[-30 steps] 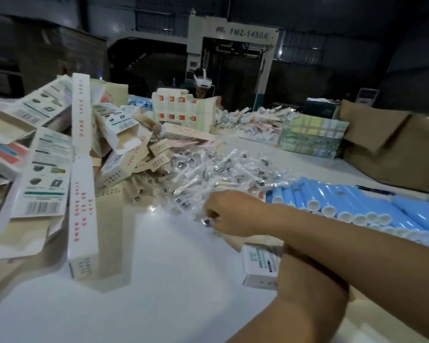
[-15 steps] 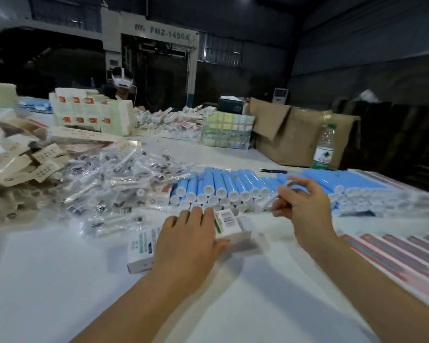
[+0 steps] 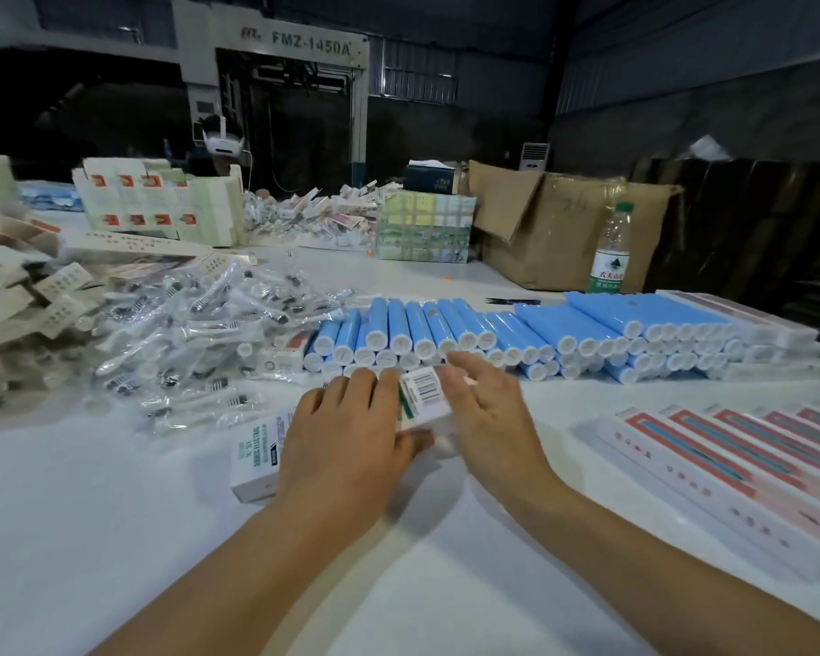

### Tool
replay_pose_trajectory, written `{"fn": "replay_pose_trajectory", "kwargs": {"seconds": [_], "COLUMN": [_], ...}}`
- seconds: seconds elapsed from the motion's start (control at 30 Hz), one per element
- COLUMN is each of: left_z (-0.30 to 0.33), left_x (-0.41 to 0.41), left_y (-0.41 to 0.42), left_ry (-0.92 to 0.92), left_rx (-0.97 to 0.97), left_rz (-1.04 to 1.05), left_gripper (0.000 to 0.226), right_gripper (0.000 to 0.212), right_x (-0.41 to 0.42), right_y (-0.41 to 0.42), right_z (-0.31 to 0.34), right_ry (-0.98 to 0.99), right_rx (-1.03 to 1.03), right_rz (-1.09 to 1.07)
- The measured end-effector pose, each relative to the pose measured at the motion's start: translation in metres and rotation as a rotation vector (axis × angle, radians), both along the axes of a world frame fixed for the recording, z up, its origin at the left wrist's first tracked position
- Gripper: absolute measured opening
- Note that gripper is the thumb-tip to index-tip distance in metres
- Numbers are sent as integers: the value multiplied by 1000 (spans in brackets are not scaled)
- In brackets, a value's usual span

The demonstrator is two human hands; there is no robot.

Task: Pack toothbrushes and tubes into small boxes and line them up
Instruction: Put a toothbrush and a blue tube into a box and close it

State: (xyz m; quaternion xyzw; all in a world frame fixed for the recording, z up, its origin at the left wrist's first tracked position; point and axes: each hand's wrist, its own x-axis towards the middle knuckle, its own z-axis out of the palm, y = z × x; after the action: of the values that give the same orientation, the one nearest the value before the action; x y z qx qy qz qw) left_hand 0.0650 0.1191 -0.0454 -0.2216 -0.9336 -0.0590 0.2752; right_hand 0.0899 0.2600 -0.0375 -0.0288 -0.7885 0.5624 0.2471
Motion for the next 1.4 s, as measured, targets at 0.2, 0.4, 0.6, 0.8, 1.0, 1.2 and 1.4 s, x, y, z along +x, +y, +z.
{"fn": "replay_pose_trajectory", "kwargs": {"seconds": [0.2, 0.4, 0.6, 0.8, 1.0, 1.2, 1.4], "left_z": [-3, -1, -6, -11, -13, -9, -10], "left_x": [-4, -9, -5, -3, 0, 9, 12], "left_y": [-5, -6, -3, 1, 7, 9, 10], "left_ry": [-1, 15, 33, 34, 27, 12, 41], "left_rx": [53, 90, 51, 8, -19, -67, -26], "left_rz": [16, 84, 68, 25, -3, 32, 28], "left_gripper": [68, 68, 68, 68, 67, 69, 65], "right_gripper": [18, 27, 38, 56, 31, 23, 30], "right_x": [9, 14, 12, 11, 9, 11, 13], "right_y": [9, 5, -1, 0, -3, -9, -14], "right_z": [8, 4, 3, 1, 2, 0, 1], "right_ry": [67, 58, -12, -125, -209, -181, -181], "right_rx": [64, 1, -141, -112, -99, -189, -178], "right_rz": [-80, -58, -4, 23, 24, 31, 73]}}
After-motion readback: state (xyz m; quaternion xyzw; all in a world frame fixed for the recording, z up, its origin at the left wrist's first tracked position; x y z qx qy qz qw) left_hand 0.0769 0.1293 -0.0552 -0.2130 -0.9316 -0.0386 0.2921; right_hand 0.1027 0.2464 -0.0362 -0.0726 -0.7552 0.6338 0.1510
